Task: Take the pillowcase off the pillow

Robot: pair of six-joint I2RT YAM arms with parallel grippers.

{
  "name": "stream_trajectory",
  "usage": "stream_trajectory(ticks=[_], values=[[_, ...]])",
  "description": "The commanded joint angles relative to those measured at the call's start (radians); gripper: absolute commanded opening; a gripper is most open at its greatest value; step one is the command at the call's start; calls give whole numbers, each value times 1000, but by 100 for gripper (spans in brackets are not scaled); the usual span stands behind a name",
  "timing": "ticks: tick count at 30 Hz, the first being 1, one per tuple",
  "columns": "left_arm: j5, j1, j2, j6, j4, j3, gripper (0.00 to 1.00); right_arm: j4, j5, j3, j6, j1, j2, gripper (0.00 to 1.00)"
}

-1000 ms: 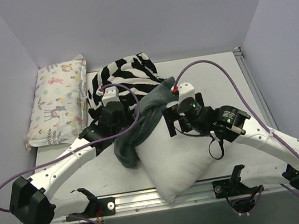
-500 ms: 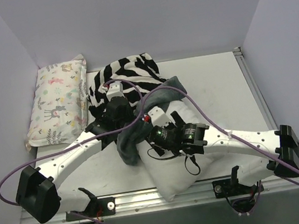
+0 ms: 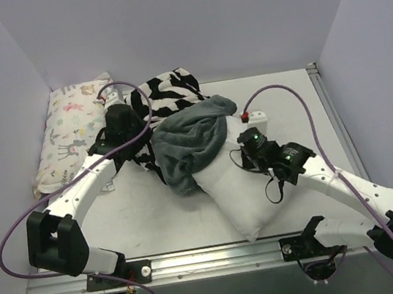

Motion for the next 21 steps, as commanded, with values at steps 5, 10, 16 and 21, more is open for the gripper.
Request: stream_trajectory(ticks=[5,10,16,21], values=[[-63,298,36,-43,-44,79,0,-210,-52,32,-35,-331,-143,0],[-52,331,40,-28,-79,64,0,-221,-98,78,-58,-472,-131,0],[-57,174,-29,-40,-2,-96,0,-183,-196,118,-76,-443,-97,0],[-27,62,-39,-85,73,-171,0,-163,7,167,-183,-130,-117,90]])
